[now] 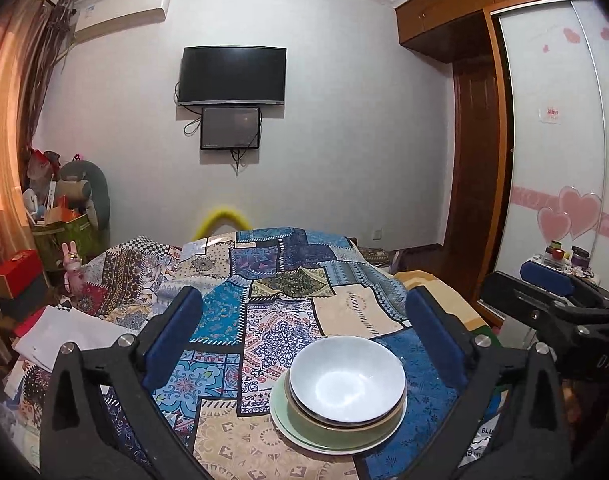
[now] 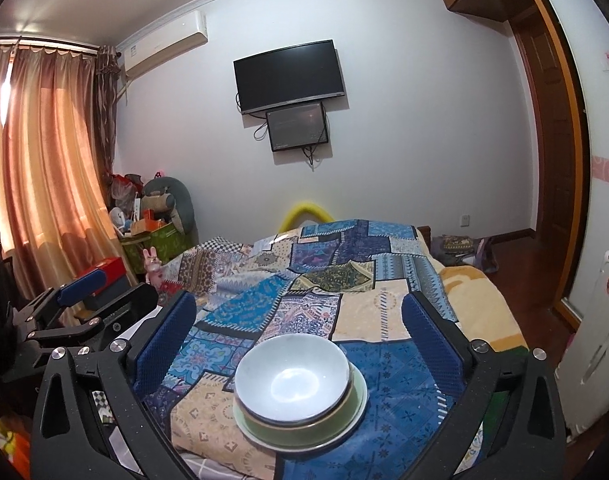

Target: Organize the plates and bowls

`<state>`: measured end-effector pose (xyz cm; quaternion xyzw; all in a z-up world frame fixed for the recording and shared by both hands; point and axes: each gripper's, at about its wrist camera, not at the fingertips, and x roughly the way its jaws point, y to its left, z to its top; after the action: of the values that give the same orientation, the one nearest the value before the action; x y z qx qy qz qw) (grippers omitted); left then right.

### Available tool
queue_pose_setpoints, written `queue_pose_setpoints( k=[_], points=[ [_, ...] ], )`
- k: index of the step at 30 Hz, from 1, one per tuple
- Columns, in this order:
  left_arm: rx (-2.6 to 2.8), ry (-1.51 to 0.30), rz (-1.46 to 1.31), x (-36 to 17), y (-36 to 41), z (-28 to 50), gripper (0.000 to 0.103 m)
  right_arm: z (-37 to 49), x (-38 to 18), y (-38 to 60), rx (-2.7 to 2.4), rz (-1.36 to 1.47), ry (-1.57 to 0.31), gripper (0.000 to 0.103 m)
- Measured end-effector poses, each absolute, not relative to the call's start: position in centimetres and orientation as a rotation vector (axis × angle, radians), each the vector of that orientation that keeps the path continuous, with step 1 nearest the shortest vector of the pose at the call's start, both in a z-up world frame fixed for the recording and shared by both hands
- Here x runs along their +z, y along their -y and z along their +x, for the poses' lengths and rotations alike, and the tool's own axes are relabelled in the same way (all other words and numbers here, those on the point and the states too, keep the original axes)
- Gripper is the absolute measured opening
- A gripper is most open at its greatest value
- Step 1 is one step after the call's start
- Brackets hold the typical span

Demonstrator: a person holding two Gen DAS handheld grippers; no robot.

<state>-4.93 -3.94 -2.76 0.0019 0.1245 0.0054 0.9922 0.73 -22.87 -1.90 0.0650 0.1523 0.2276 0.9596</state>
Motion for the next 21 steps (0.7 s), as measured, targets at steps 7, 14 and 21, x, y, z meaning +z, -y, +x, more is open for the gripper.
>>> queue_pose_setpoints(
  k=[7,14,21],
  points=[
    [0.012,-0.258,-0.006,-2.96,3.58,-4.78,0.103,0.40,-1.94,22.67,0.466,0.119,-0.309,0.102],
    [0.009,-0.262,-0.014,-3.04,3.35,-4.69,0.103,0.17,-1.95,22.44,0.471,0.114,-0.312,0.102],
    [0.011,-0.264,-0.026,-3.23,3.14,-4.62,0.103,0.15,-1.88,22.32,0.471,0.107,-0.314,0.102]
  ],
)
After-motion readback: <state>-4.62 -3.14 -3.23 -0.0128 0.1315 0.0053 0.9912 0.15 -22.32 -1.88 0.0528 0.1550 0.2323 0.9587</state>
